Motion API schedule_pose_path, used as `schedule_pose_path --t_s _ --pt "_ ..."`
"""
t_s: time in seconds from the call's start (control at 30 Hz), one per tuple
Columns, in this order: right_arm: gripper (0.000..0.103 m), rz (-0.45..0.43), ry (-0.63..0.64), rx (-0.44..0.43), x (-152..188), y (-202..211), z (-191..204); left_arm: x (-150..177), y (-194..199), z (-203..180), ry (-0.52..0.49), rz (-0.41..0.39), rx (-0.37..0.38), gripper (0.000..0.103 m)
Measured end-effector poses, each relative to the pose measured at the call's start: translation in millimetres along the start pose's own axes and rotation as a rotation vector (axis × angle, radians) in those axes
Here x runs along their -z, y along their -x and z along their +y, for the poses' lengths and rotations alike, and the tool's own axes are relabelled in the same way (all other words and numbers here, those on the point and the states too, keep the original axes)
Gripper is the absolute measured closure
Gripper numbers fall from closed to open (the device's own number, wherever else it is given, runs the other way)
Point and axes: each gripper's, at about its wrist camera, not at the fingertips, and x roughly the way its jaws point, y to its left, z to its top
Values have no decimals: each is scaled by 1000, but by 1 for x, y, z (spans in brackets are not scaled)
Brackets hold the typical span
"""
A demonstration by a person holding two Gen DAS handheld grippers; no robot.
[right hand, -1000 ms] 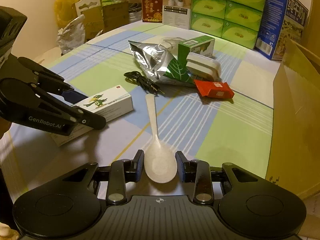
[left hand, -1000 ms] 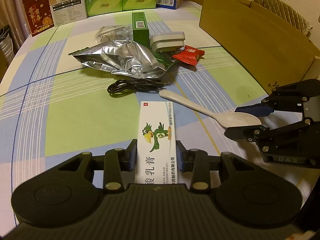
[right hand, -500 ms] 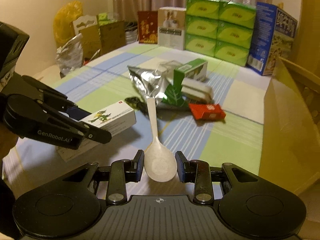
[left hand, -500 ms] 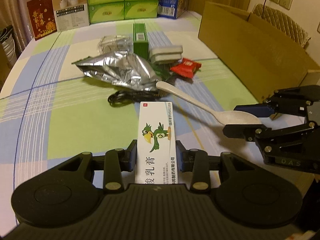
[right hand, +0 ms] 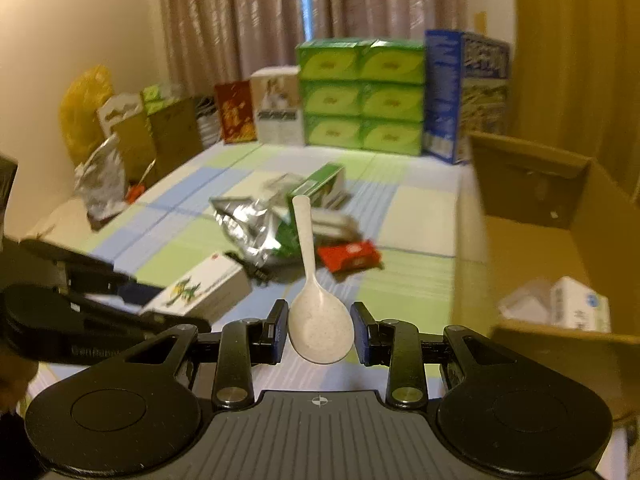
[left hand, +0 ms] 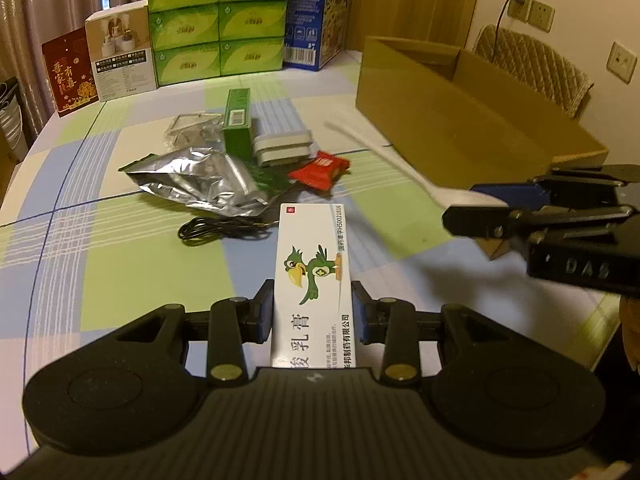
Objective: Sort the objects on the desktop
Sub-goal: 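Lift and carry the ointment box and spoon with both grippers over the cardboard box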
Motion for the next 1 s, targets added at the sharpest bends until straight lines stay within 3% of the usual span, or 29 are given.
schedule_pose_path --t_s 0.2,0.47,0.8,1.0 --pt "72 -63 -63 70 -25 43 -31 -16 20 -23 22 -43 21 70" --pt "72 -103 -142 184 -51 85 -91 -64 35 -79 -29 -106 90 70" --pt "72 -68 -196 229 -43 93 -146 -121 17 -140 -71 -129 164 70" --pt "72 -53 -221 233 -39 86 -168 -136 -5 -158 -86 -107 179 70"
